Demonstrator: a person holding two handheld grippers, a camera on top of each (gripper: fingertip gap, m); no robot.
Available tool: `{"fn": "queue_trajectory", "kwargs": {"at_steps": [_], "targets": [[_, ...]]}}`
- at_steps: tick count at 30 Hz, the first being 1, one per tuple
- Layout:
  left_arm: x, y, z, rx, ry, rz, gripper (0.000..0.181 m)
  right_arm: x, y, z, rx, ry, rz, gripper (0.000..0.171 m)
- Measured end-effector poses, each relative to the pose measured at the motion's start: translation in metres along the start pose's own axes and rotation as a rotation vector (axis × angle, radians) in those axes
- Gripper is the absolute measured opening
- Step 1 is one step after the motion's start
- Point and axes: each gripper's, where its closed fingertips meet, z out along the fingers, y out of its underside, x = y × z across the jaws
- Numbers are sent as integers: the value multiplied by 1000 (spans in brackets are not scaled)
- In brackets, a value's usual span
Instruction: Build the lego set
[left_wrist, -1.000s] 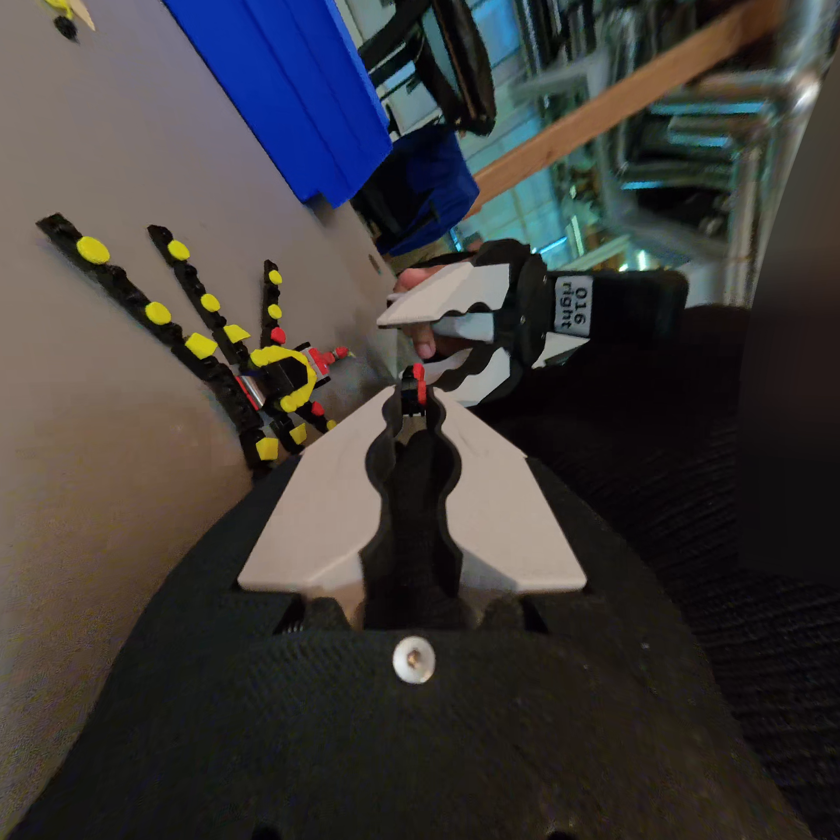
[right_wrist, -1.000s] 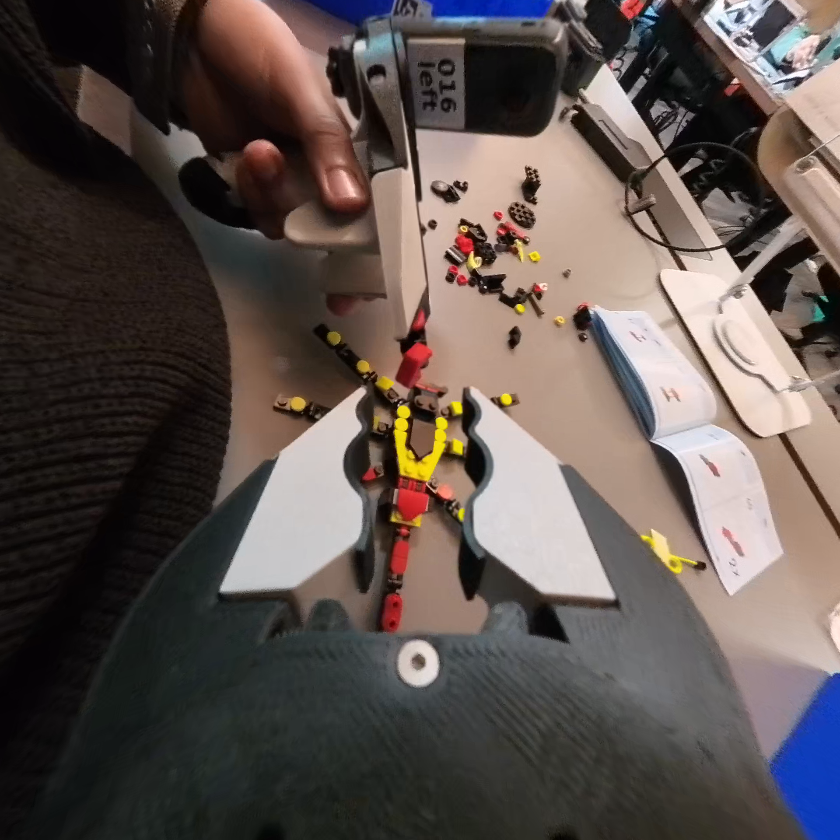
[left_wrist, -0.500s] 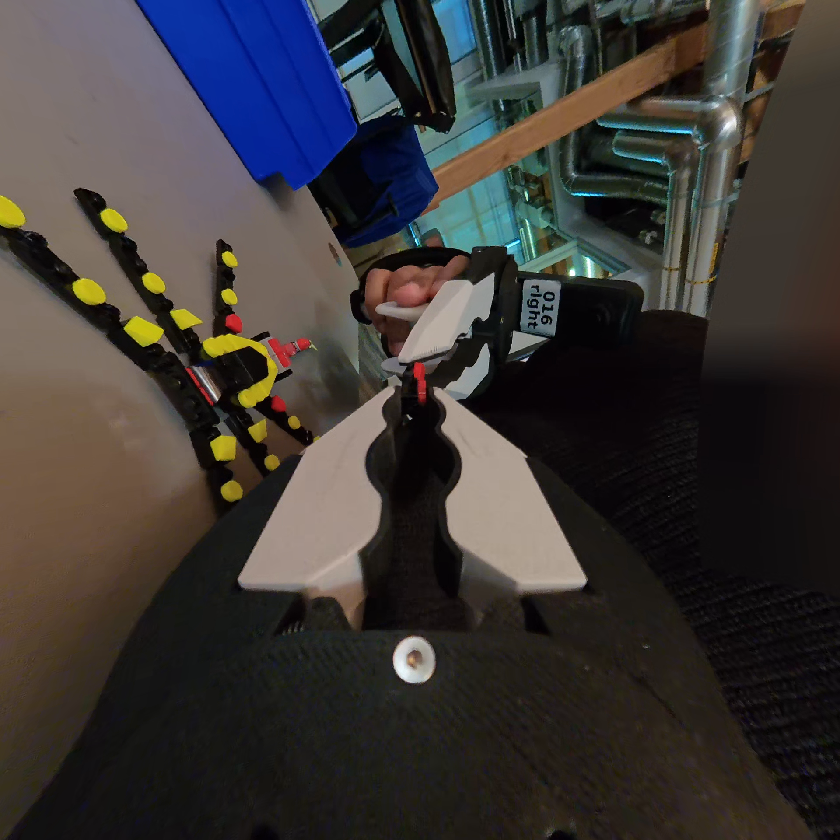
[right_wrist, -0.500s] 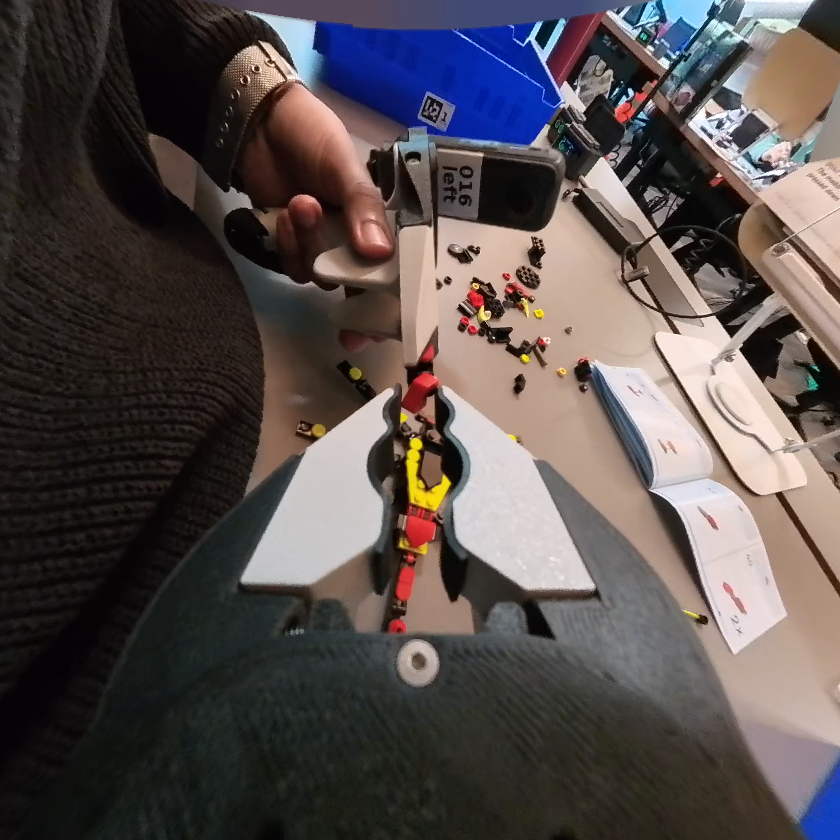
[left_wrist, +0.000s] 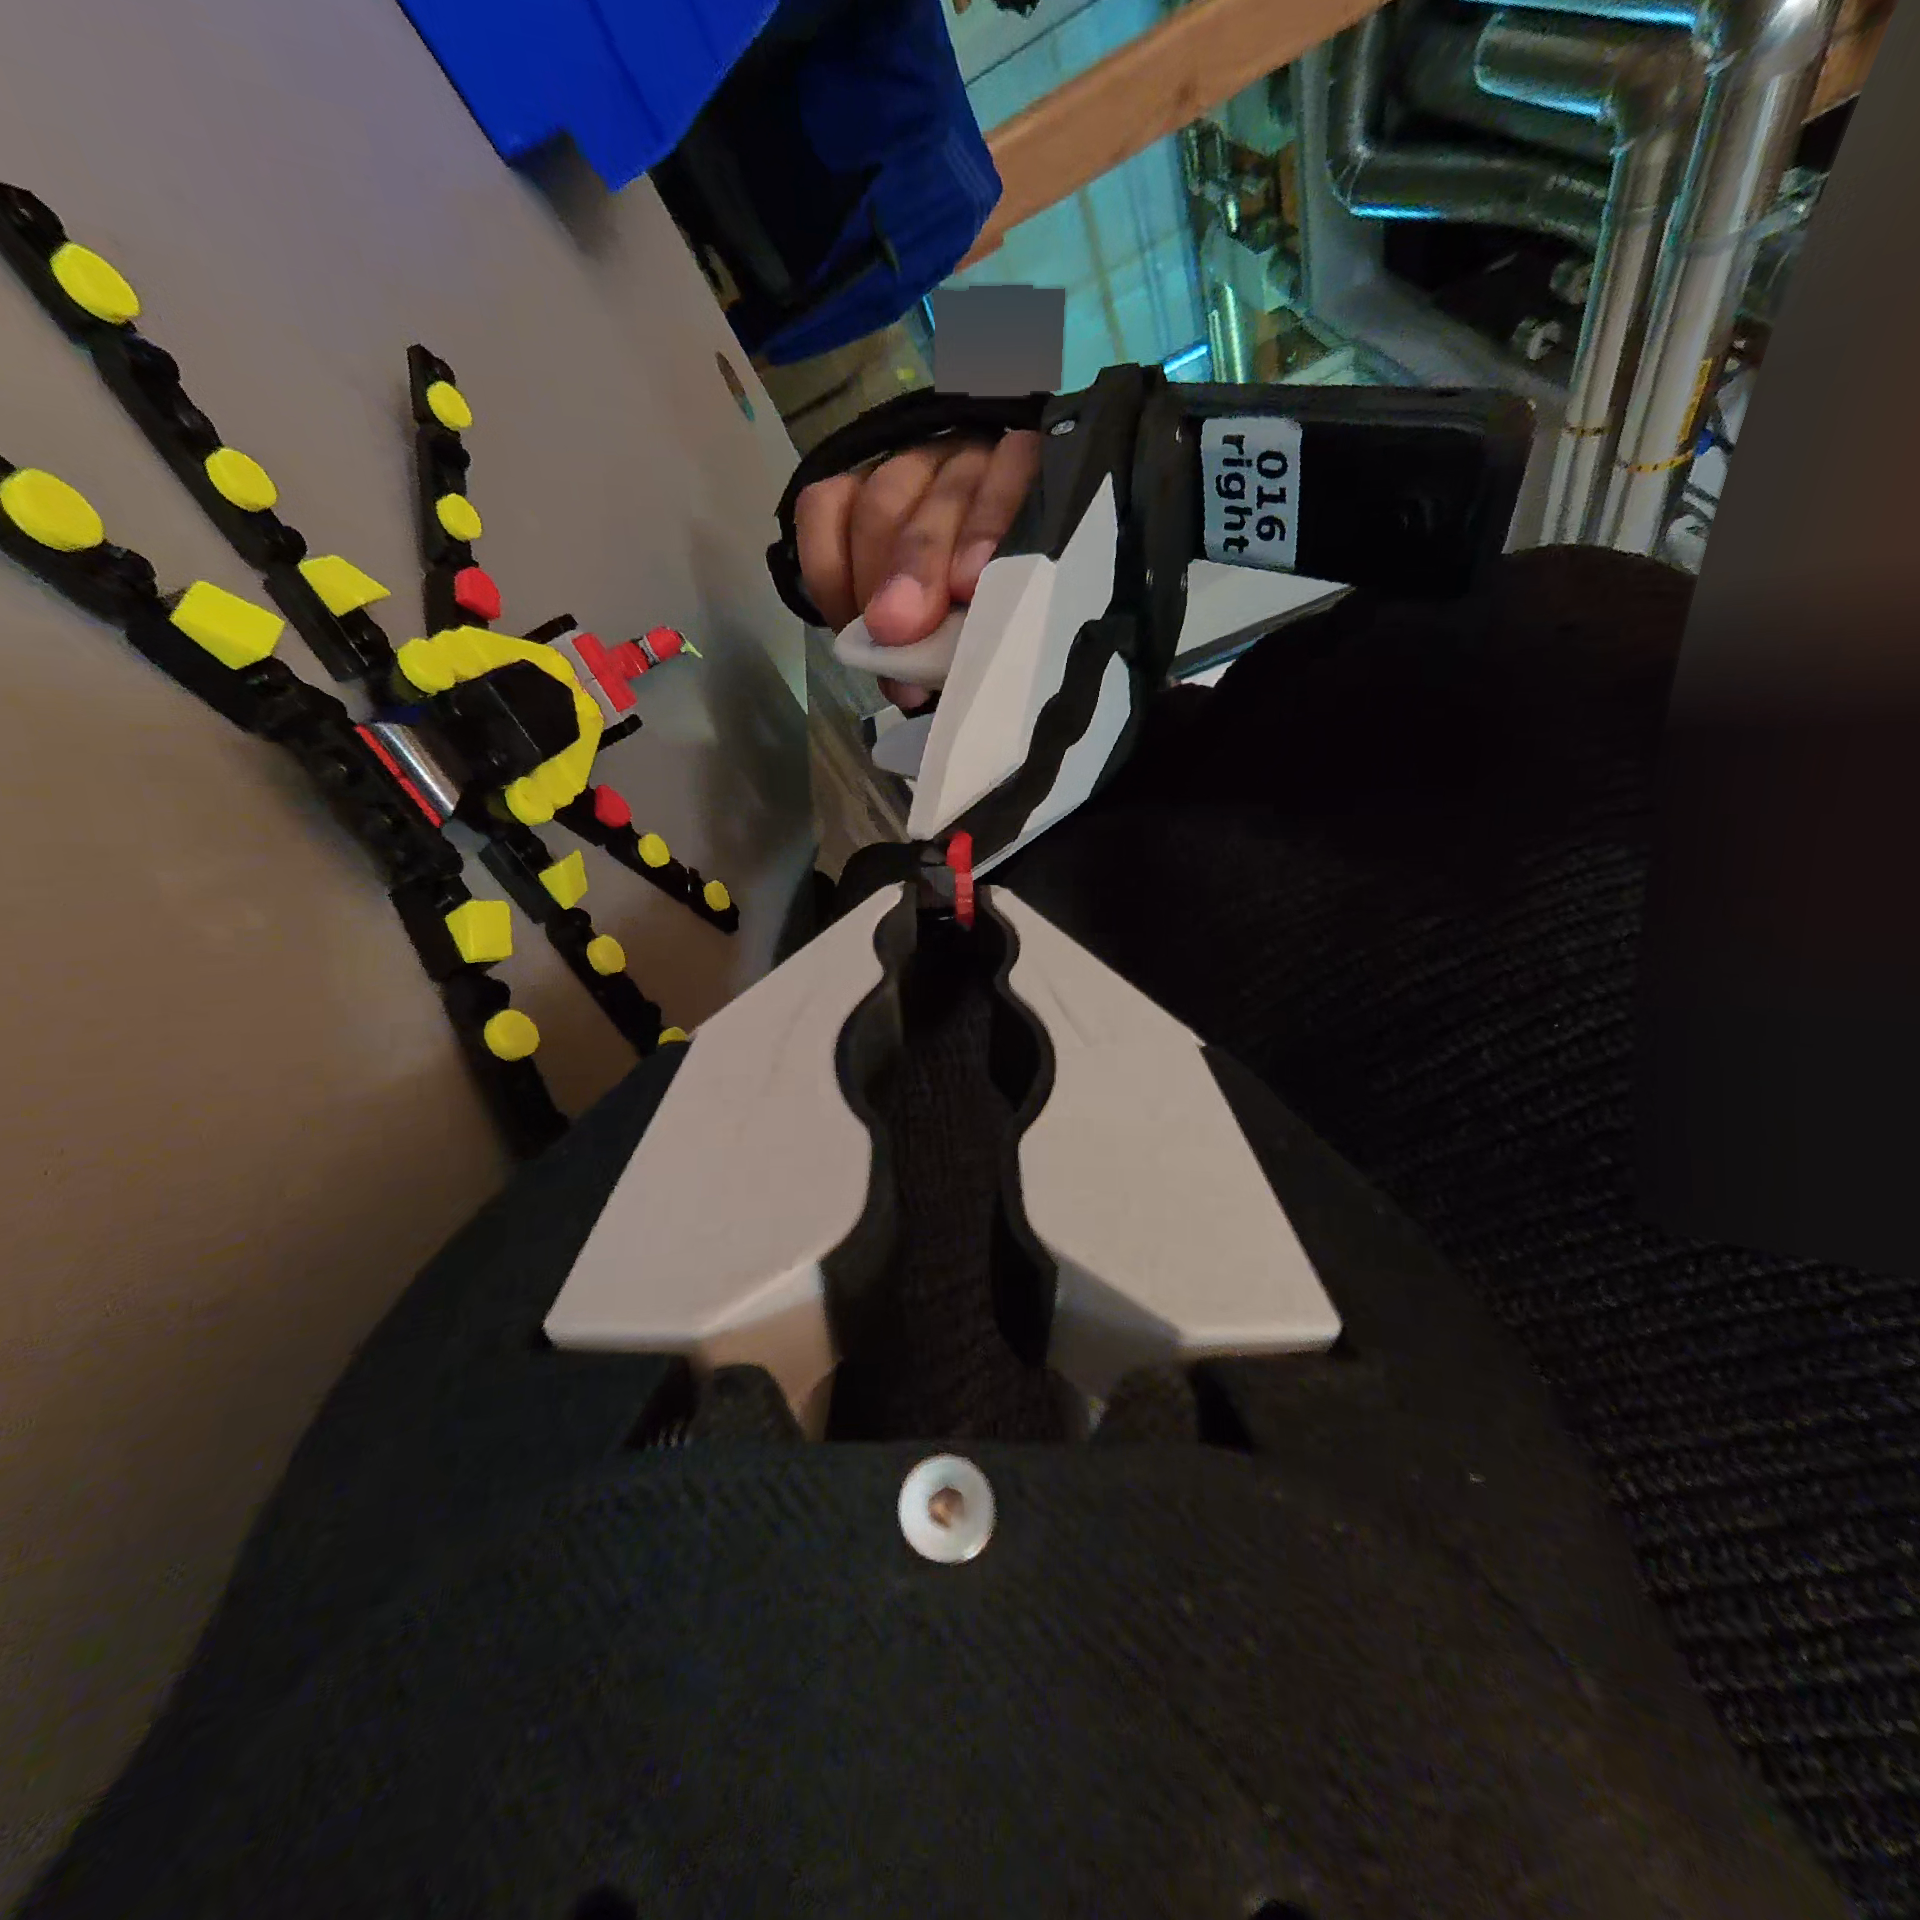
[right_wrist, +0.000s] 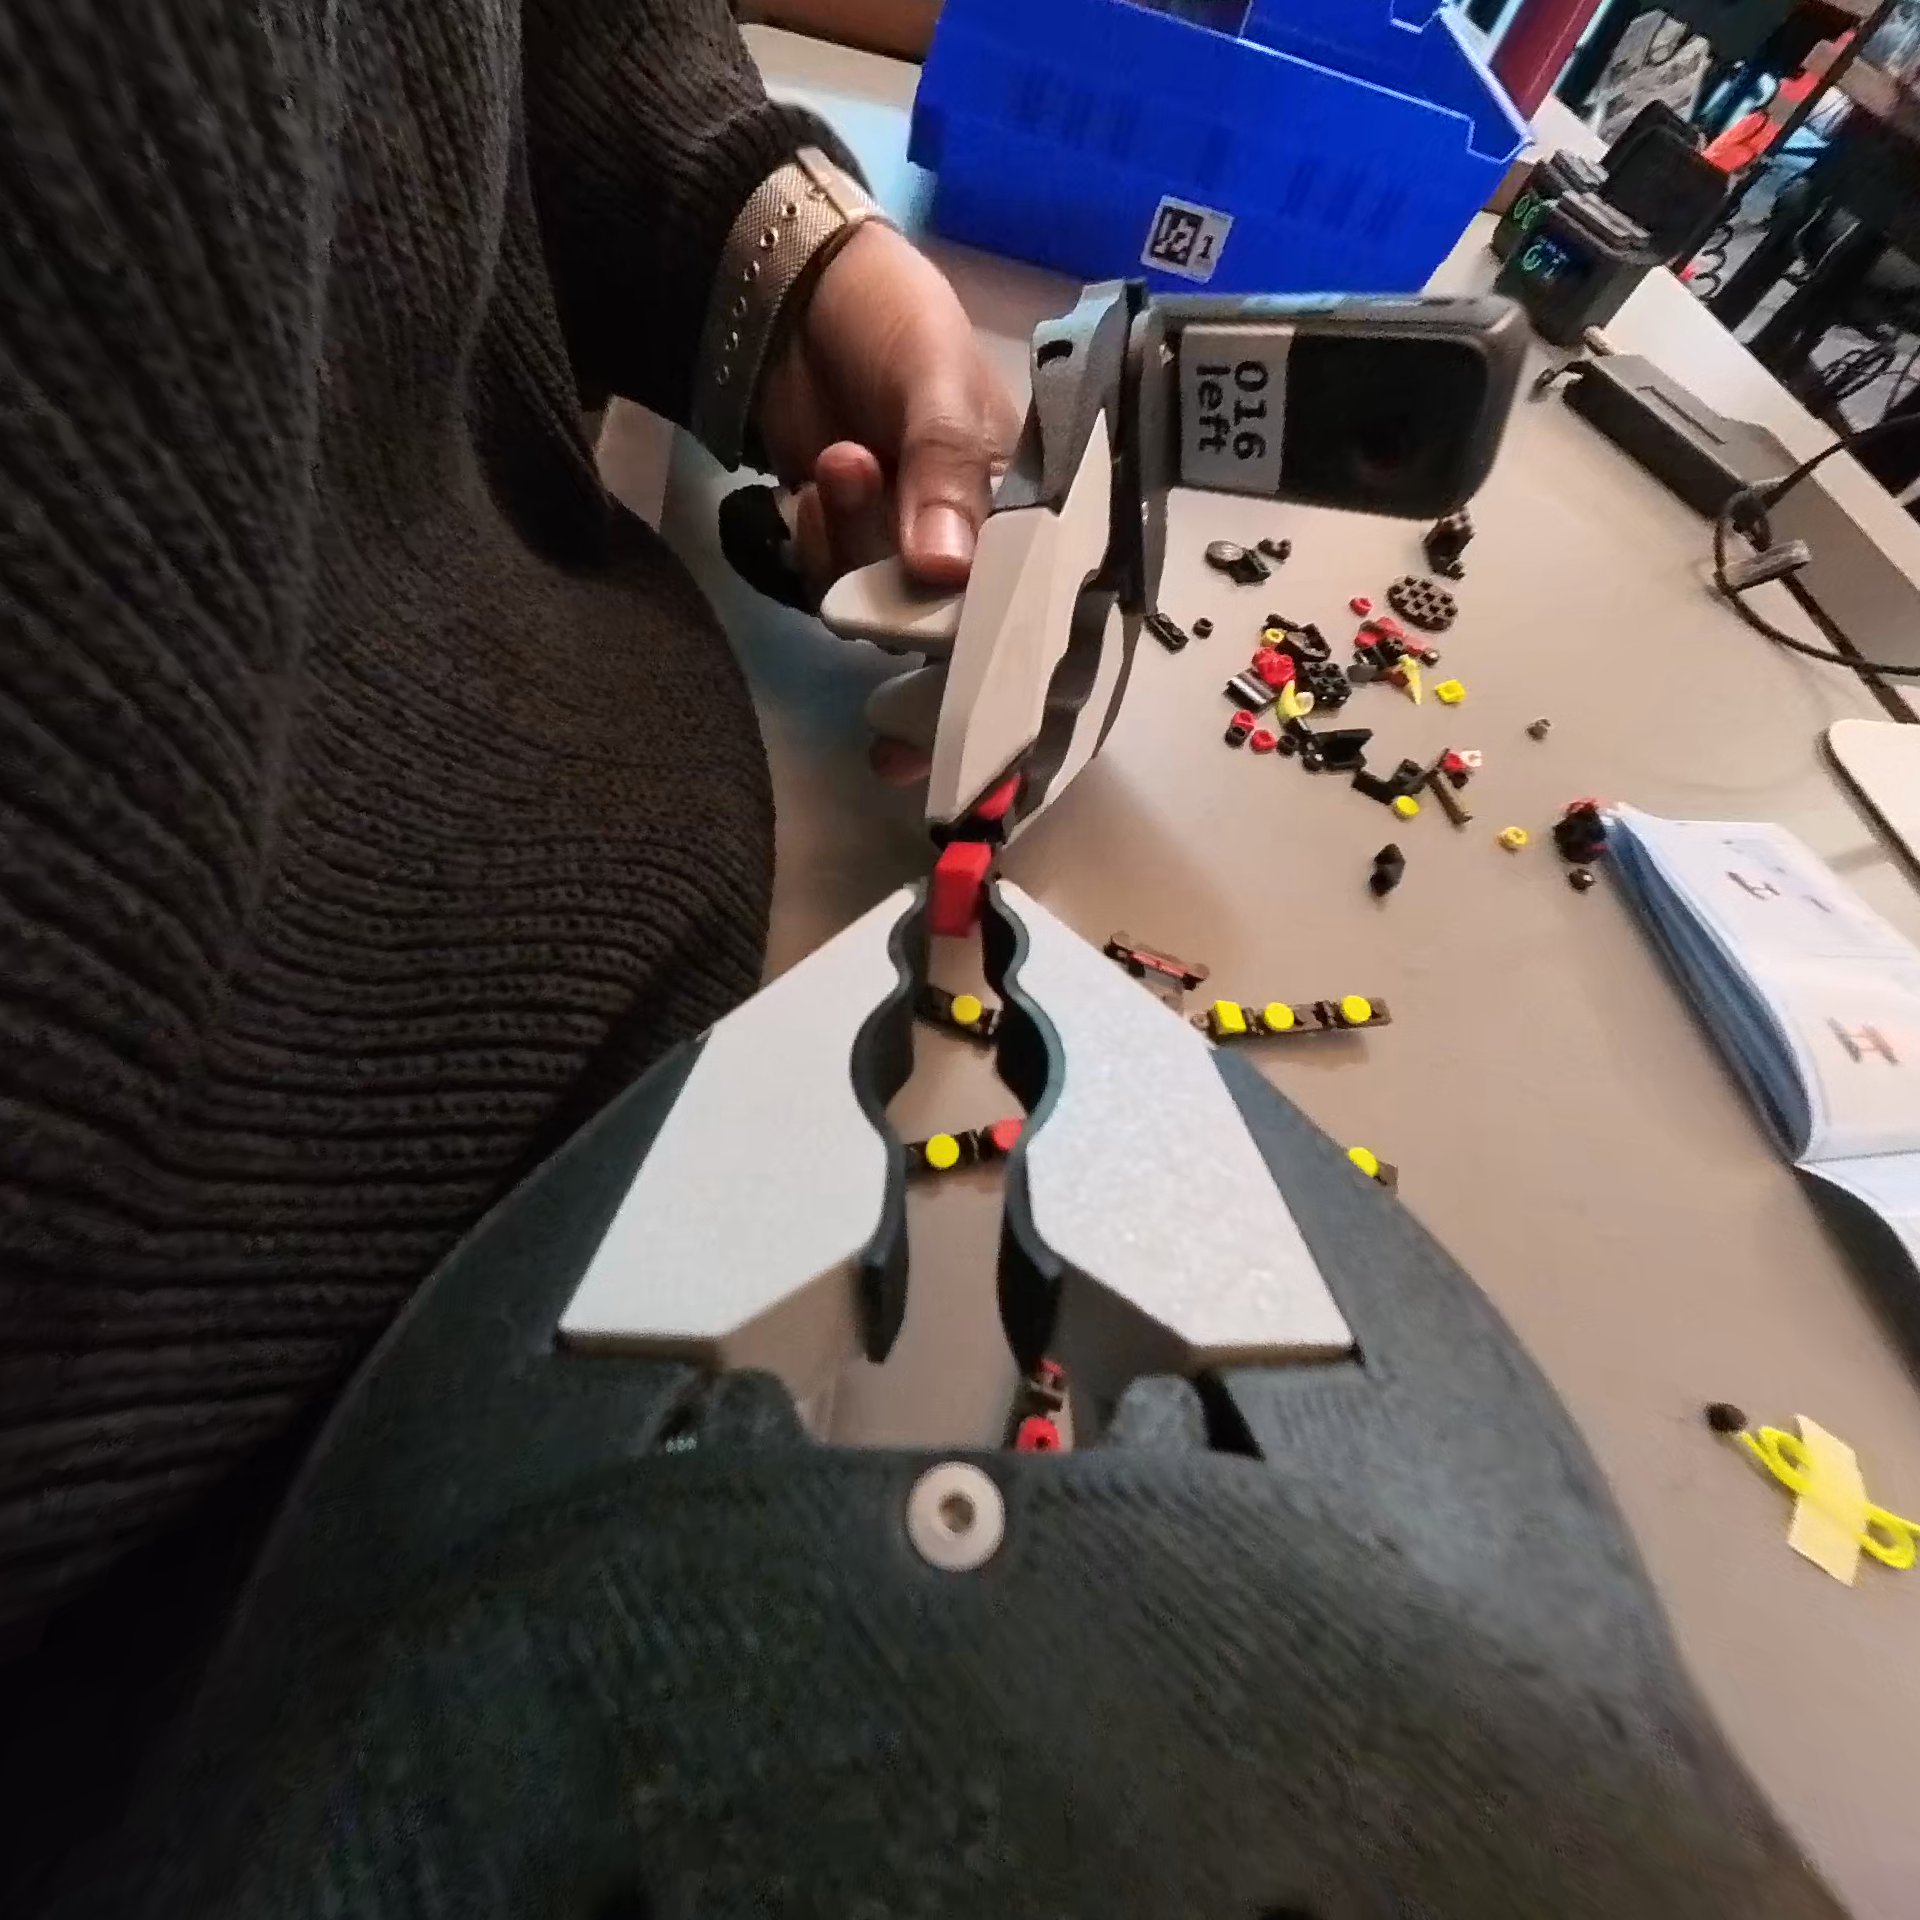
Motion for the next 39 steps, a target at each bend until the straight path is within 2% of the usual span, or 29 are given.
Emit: {"fn": "queue_trajectory", "kwargs": {"at_steps": [4, 6, 8, 13, 15, 18, 19, 20, 22, 31, 34, 39], "targets": [[-1, -5, -2, 35, 1, -10, 5, 7, 0, -1, 10, 28, 29, 7], [-2, -7, -2, 48, -5, -12, 4, 12, 0, -1, 15, 52, 32, 24], [-3, -9, -3, 59, -9, -14, 4, 12, -2, -1, 21, 57, 36, 31], [0, -7, 0, 54, 10, -21, 4, 10, -5, 1, 29, 68, -6, 21], [1, -7, 1, 54, 16, -22, 5, 9, -6, 1, 33, 65, -15, 8], [2, -10, 0, 73, 27, -15, 5, 12, -8, -1, 50, 74, 8, 7], [1, -12, 0, 91, 17, -13, 12, 14, -7, -2, 49, 79, 22, 6], [0, -16, -1, 114, 3, -11, 32, 18, -6, -3, 49, 93, 41, 6], [1, -21, -3, 129, -4, 3, 48, 25, -2, -5, 51, 105, 99, 6], [0, -36, -11, 193, -105, 174, 49, 47, 1, -18, 158, 57, 452, 6], [-3, -39, -14, 206, -115, 164, 49, 75, 27, -28, 89, 196, 530, 6], [-2, -42, -16, 225, -79, 137, 44, 116, 114, -61, -275, 530, 593, 6]]}}
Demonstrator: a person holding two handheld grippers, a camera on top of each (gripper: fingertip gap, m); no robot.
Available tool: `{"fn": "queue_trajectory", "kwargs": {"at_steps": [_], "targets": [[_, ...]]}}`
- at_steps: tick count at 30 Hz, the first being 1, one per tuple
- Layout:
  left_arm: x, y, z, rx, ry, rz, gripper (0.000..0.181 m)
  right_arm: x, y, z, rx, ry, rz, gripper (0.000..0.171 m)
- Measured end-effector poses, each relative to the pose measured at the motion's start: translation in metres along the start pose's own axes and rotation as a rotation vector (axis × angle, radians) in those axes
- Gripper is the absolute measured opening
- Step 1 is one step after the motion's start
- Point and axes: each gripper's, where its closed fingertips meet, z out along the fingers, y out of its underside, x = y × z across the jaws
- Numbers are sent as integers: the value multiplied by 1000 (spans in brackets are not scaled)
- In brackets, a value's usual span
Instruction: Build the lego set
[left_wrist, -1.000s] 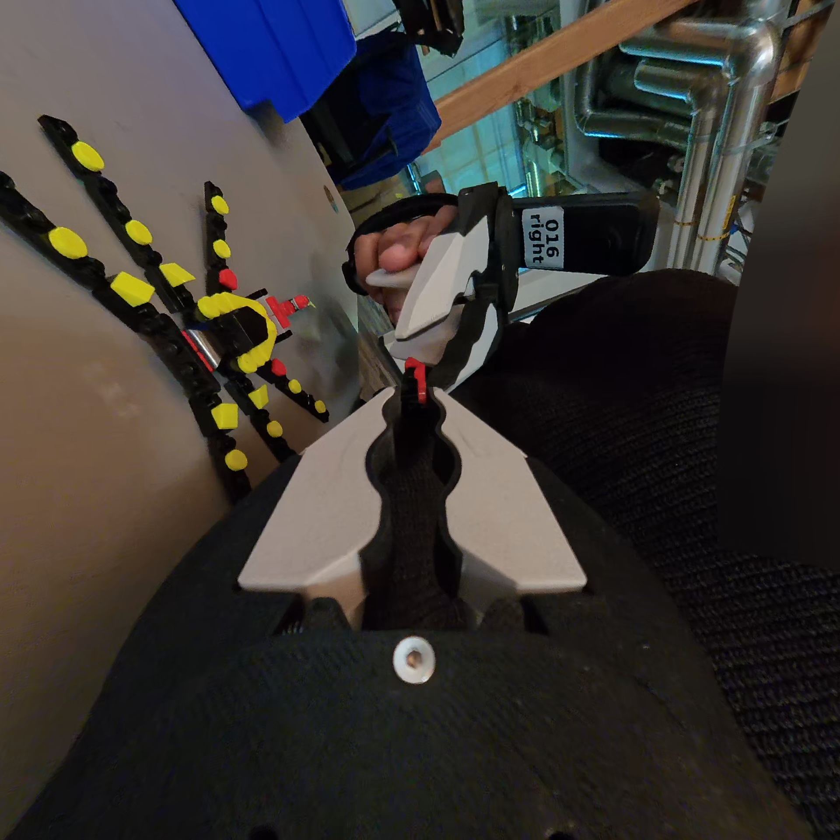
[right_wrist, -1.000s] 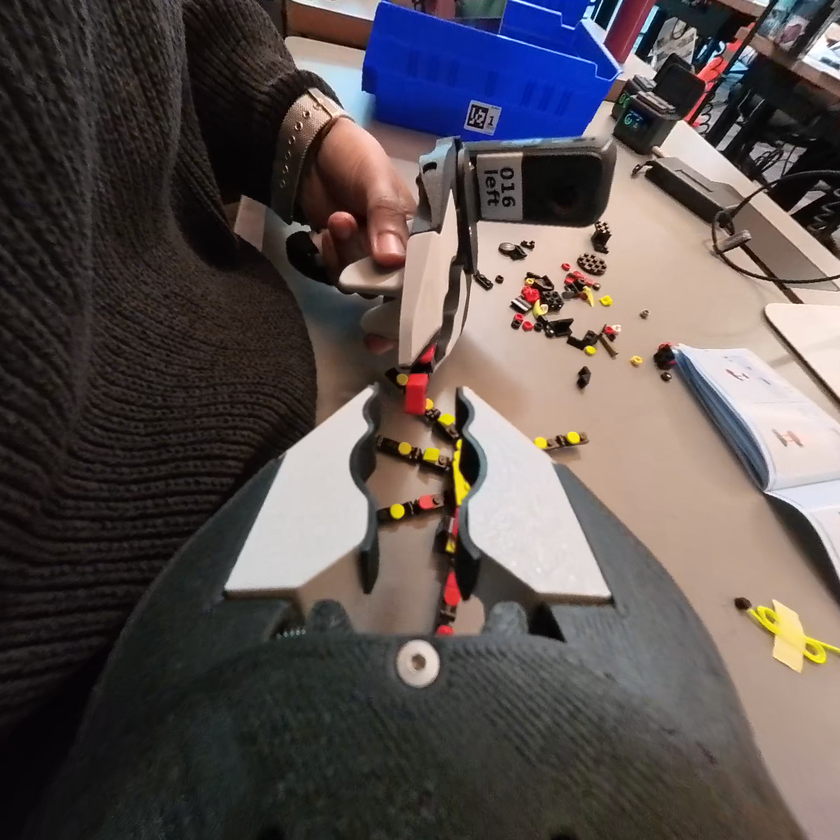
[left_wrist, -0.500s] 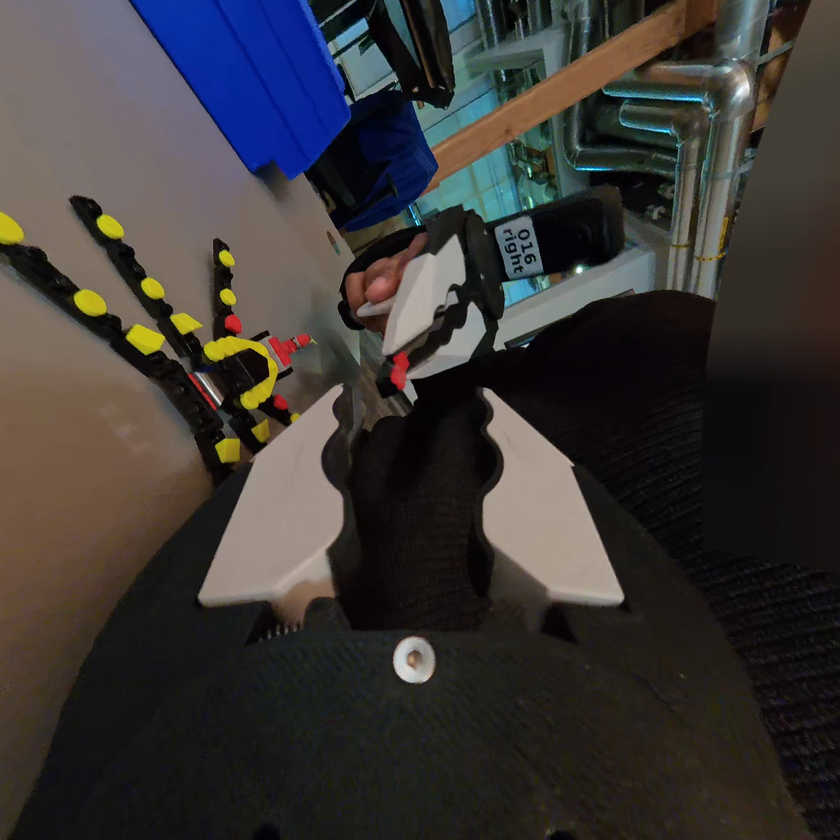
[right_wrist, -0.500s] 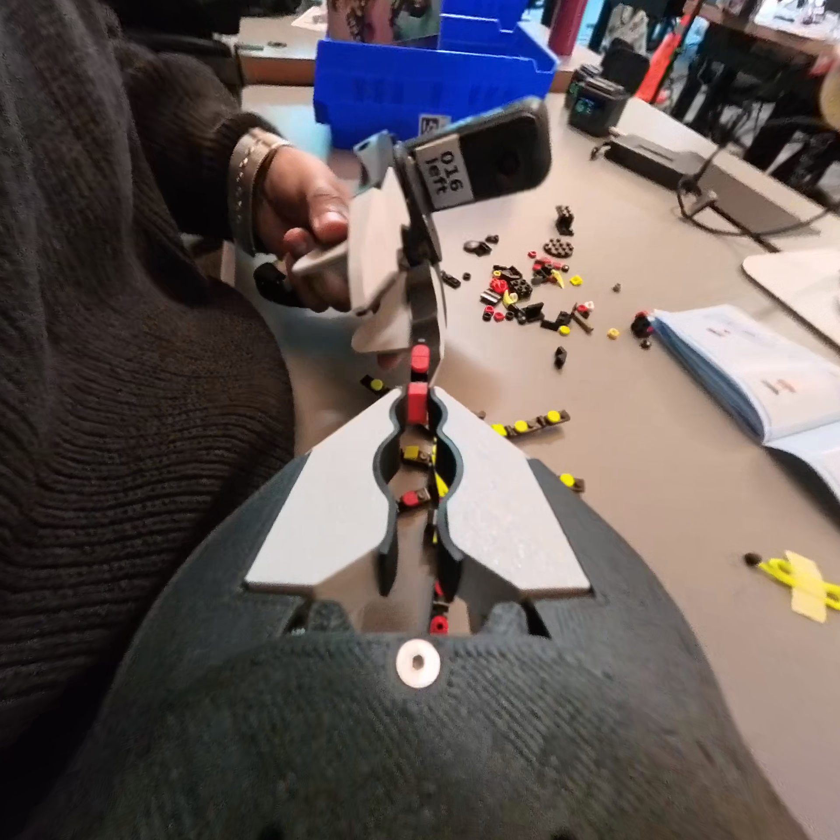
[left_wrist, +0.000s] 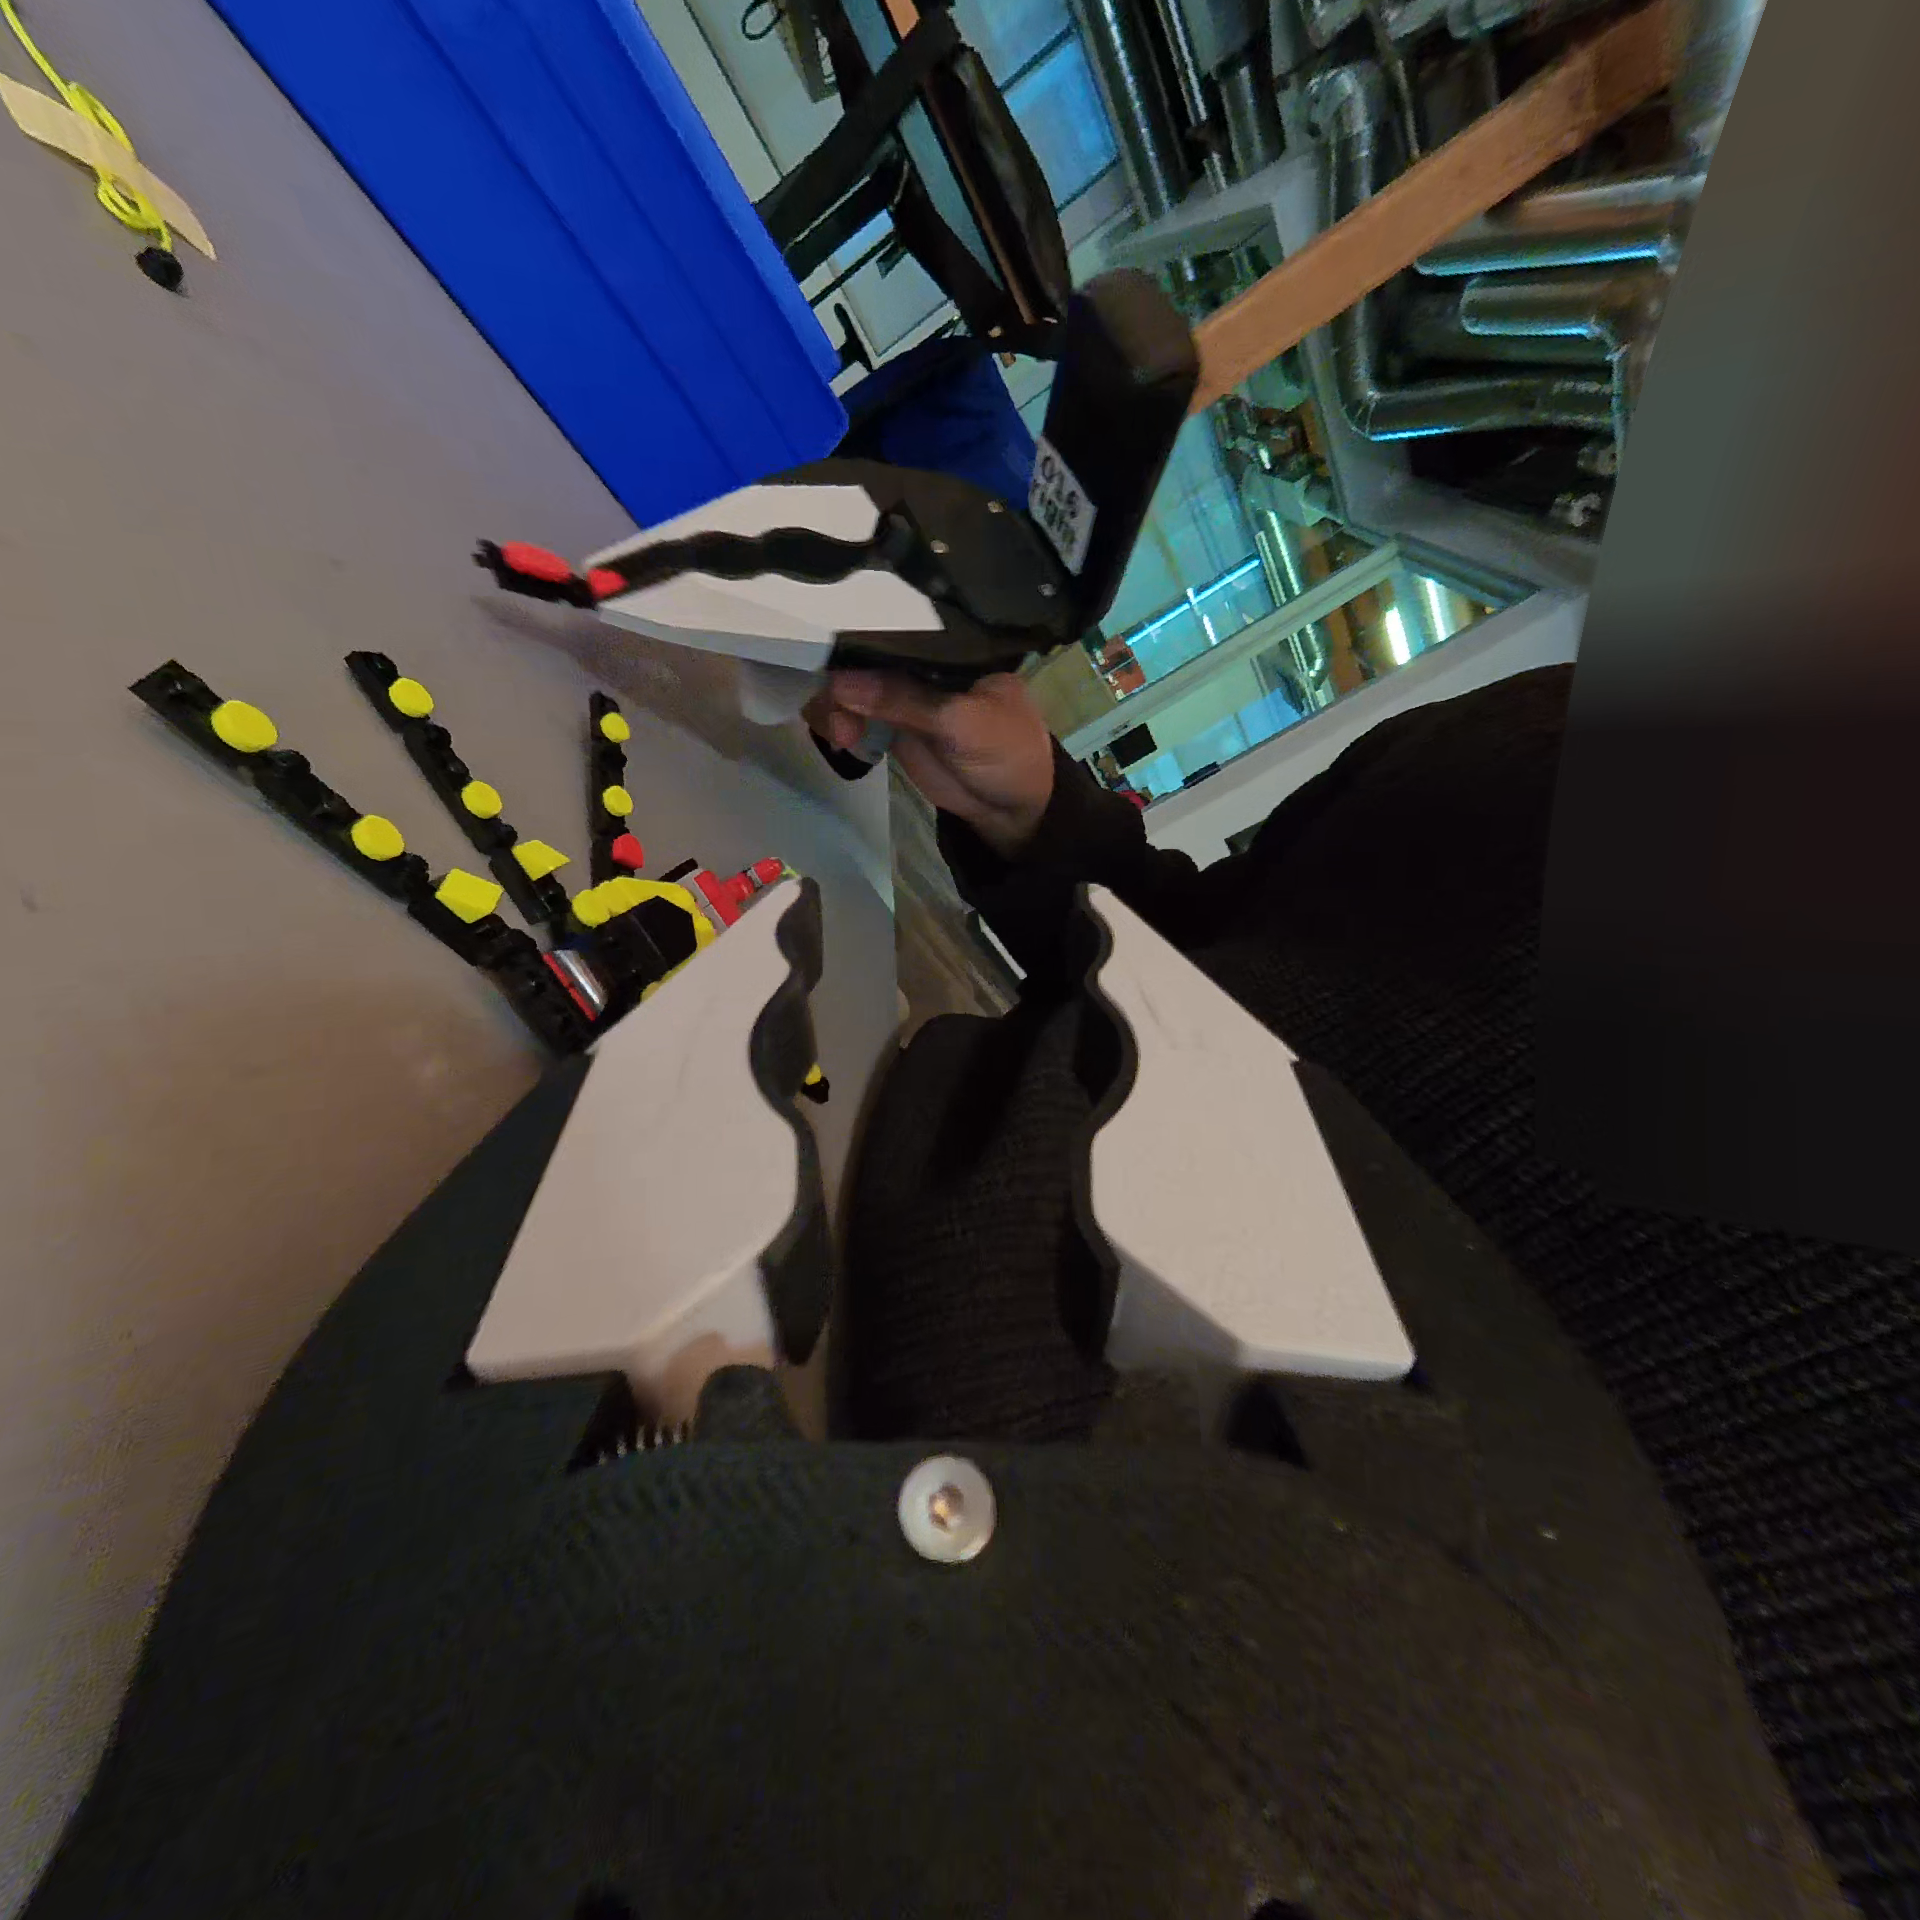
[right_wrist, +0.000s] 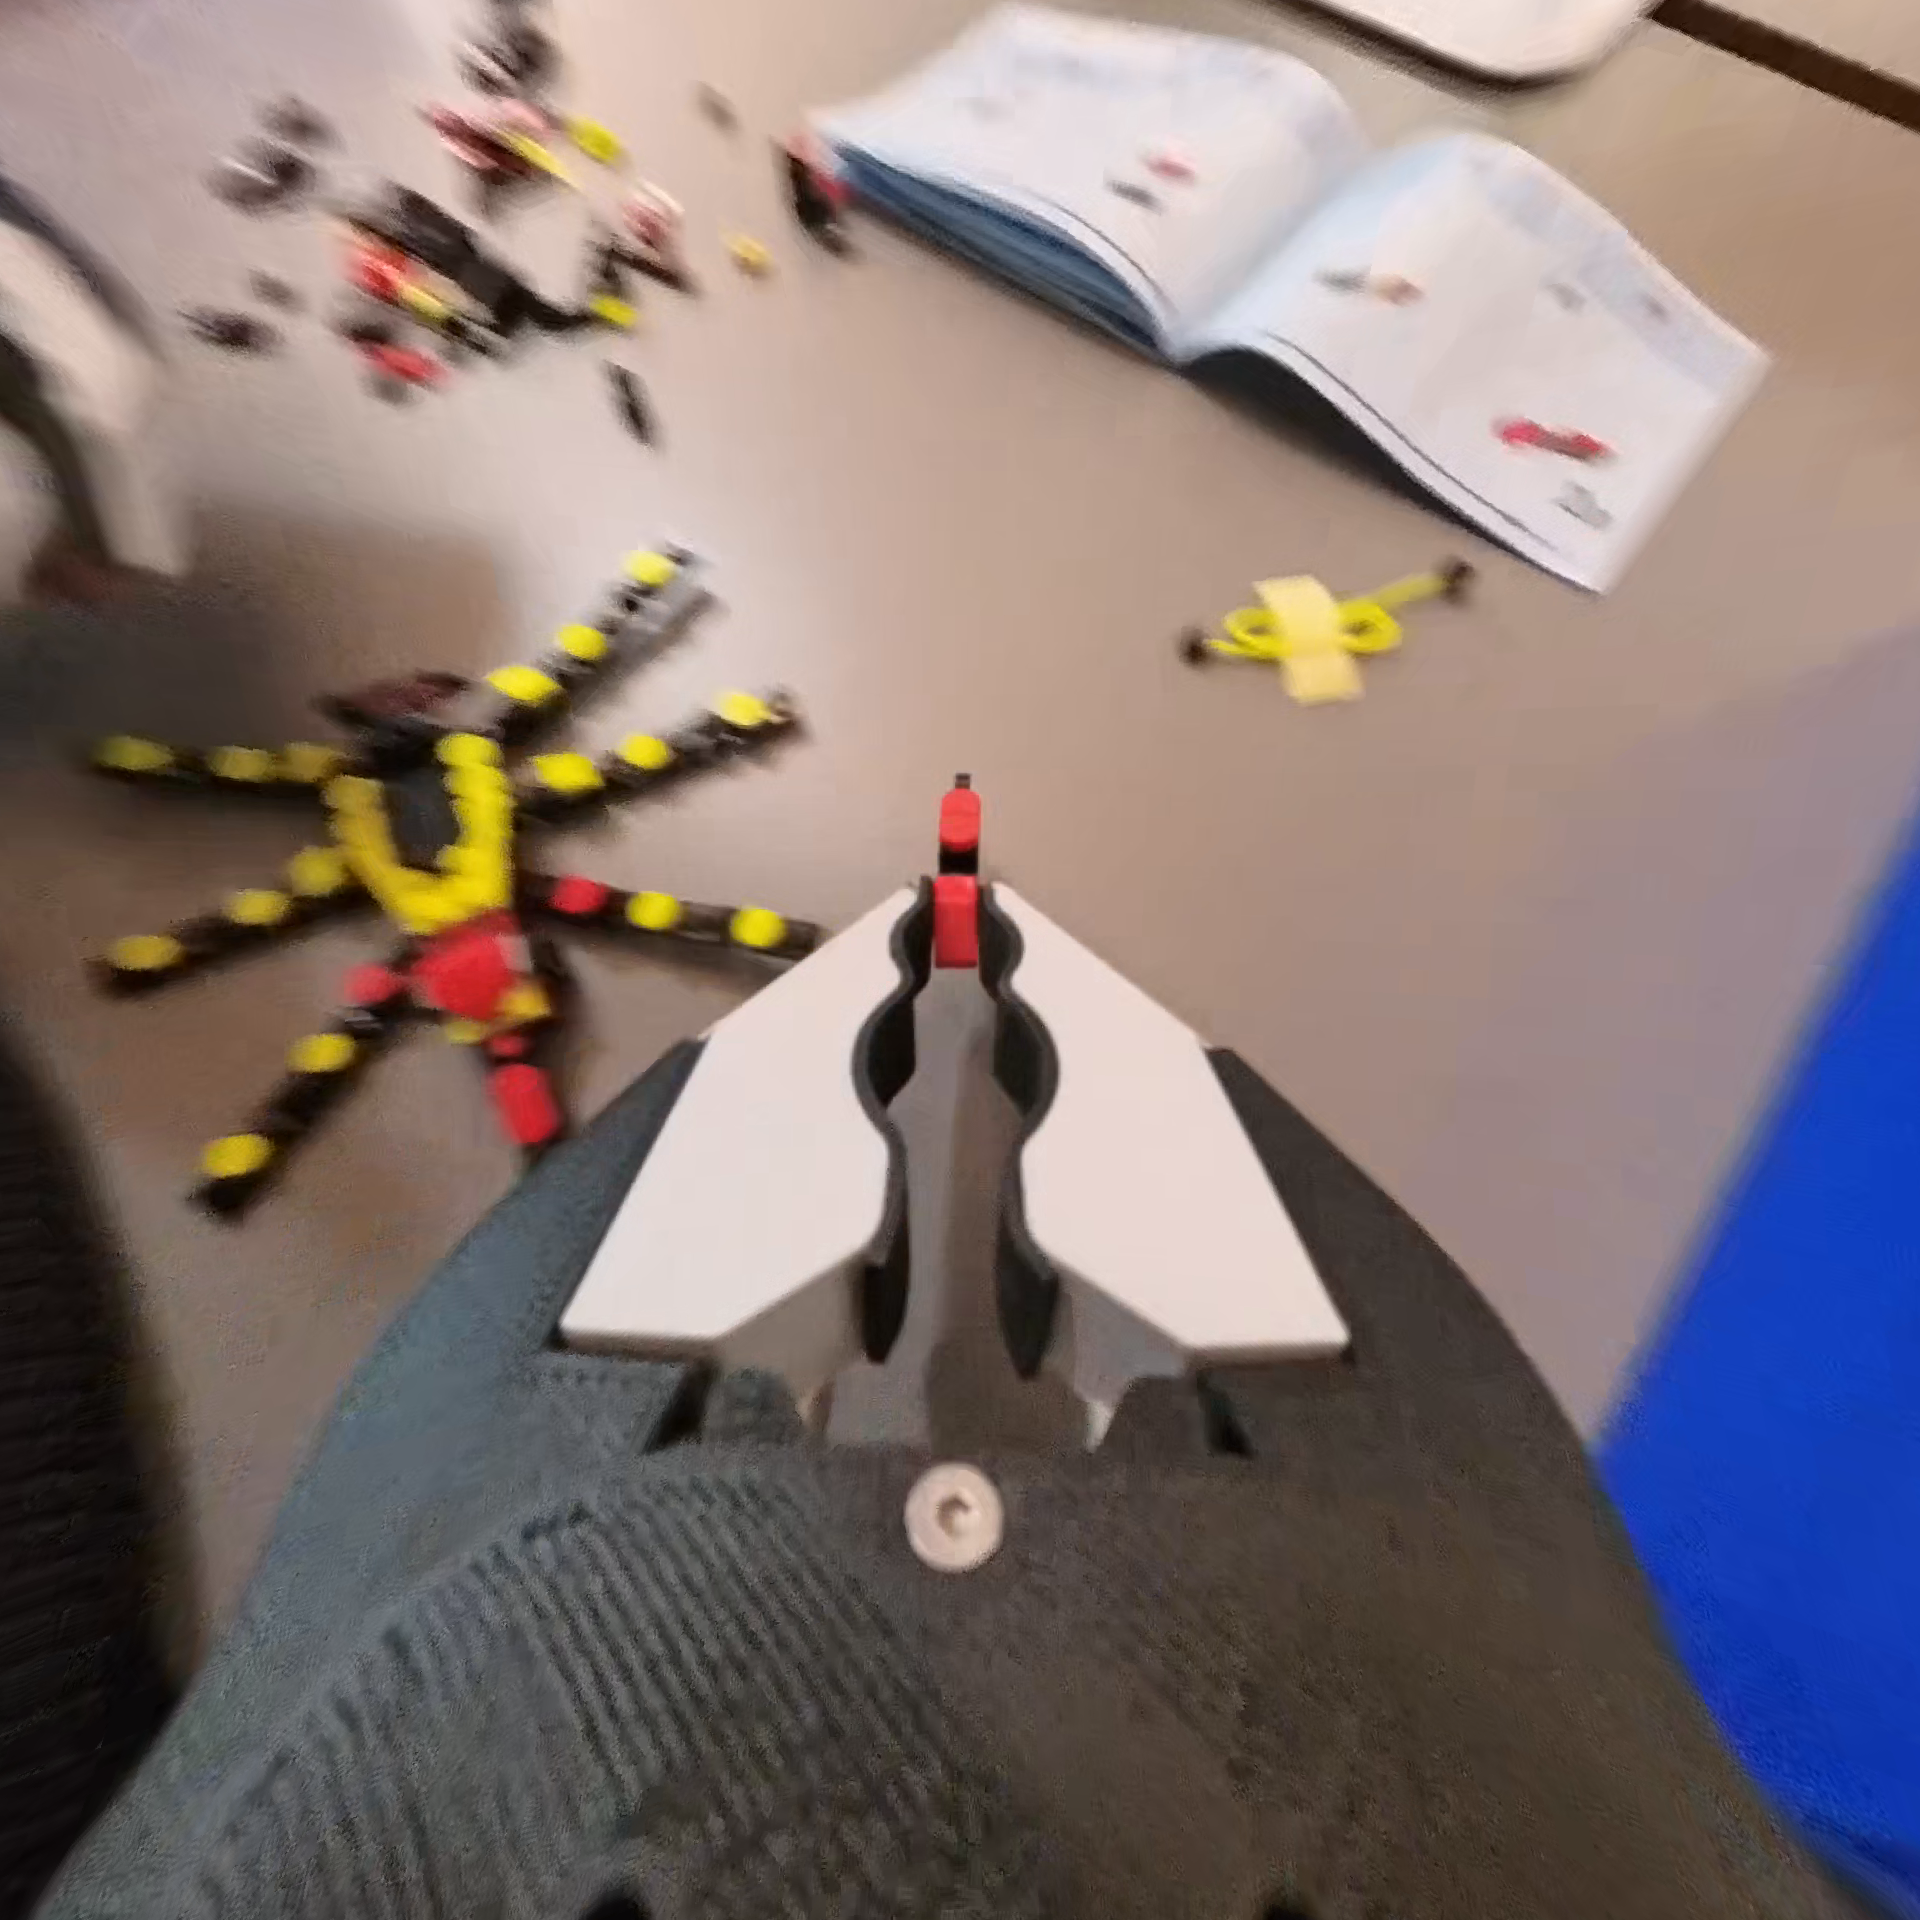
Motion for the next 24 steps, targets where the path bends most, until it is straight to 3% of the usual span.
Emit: {"fn": "queue_trajectory", "kwargs": {"at_steps": [2, 6, 9, 13, 16, 20, 23, 24], "targets": [[4, -6, -2, 34, 27, 2, 36, 15, 7, 2, -43, 93, -17, 6], [3, -14, -8, 76, 39, -3, 33, 18, 15, 10, -85, 119, -12, 9], [4, -15, -9, 77, 51, -10, 33, 16, 4, 7, -42, 103, -10, 36], [6, -13, -8, 67, 61, -8, 33, 14, -66, -39, 375, 75, 21, 43], [8, -15, -8, 74, 74, -10, 33, 22, -85, -72, 582, 71, 76, 45], [13, -16, -8, 79, 105, -3, 33, 16, -66, -48, 420, 24, 103, 62], [18, -18, -8, 95, 139, -10, 33, 6, -55, -30, 317, 34, 18, 74], [19, -19, -8, 102, 151, -9, 34, 4, -51, -25, 284, 49, -21, 84]]}}
